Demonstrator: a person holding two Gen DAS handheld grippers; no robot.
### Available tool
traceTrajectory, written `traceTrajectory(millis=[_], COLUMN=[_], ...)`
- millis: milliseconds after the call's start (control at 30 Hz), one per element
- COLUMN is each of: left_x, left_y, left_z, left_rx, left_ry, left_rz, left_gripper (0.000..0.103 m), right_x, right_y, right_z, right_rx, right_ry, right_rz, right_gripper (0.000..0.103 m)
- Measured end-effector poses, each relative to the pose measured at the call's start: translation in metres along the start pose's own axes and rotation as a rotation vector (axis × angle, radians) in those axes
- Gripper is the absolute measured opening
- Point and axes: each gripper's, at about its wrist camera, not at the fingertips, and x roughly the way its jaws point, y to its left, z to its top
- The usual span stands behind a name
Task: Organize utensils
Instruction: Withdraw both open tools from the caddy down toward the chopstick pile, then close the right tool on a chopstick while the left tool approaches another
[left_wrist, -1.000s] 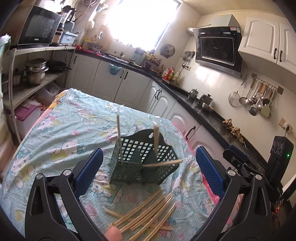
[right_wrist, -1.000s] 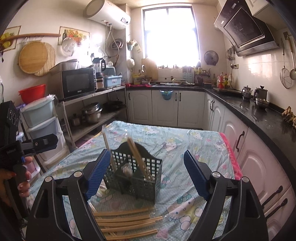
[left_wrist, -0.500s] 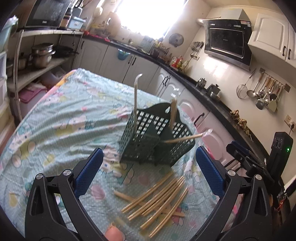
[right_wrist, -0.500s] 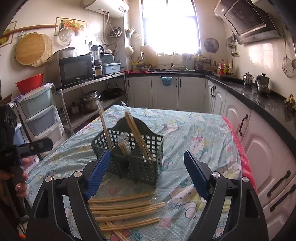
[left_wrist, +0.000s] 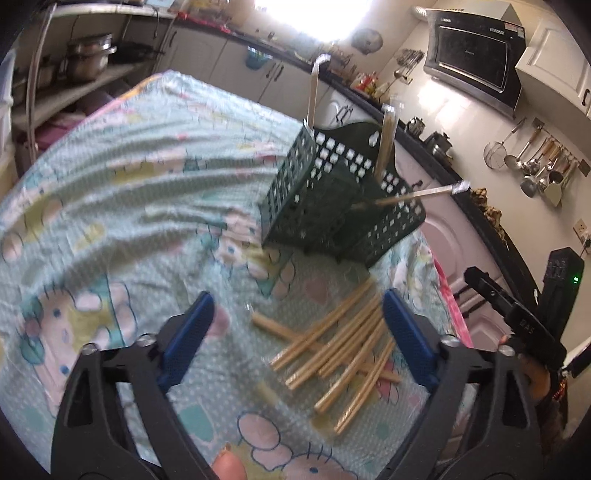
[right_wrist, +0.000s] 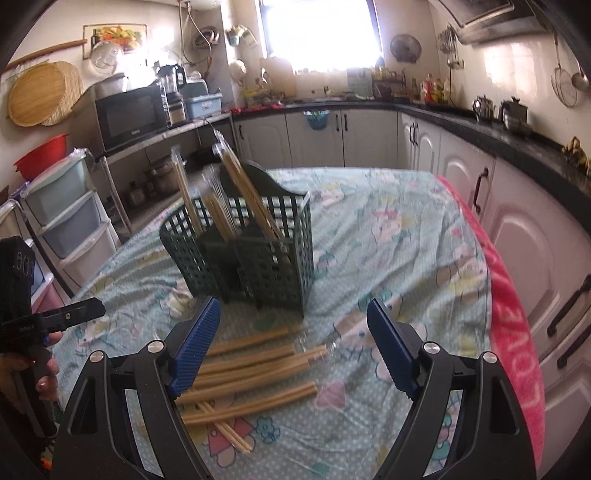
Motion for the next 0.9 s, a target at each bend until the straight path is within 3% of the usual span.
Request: traceTrajectory(millis=[67, 333, 467, 633, 800, 900], left_x=[0.005, 0.025, 0.034, 0.051, 0.054, 0.055], left_y=[0.0, 0.006, 0.007, 0.014, 0.012, 0.012], left_z=[-0.007, -0.023, -0.024, -0.026, -0.028, -0.028], left_rx=[0.005, -0.045, -0.053, -0.091, -0.073, -0.063], left_ry=[0.025, 0.127, 0.149, 0.199, 0.202, 0.198], left_rz=[-0.01, -0.075, -0.067, -0.033, -0.007, 0.02], left_gripper=[0.07, 0.06, 0.06, 0.059, 0.053, 0.042], right_x=[0.004, 0.026, 0.04, 0.058, 0.075, 0.082], right_y=[-0.001, -0.004, -0.009, -0.022, -0.031, -0.029], right_z=[-0.006, -0.032, -0.04, -0.047, -0.049, -0.052], right_rx=[0.004, 0.014, 0.035, 0.094, 0.134, 0.115], right_ry=[0.019, 0.116, 0.154, 0.197, 0.241, 0.257], right_rz=[-0.005, -0.007, 0.005, 0.017, 0.045, 0.038], right_gripper=[0.078, 0.062, 0.054, 0.053, 0.053, 0.046])
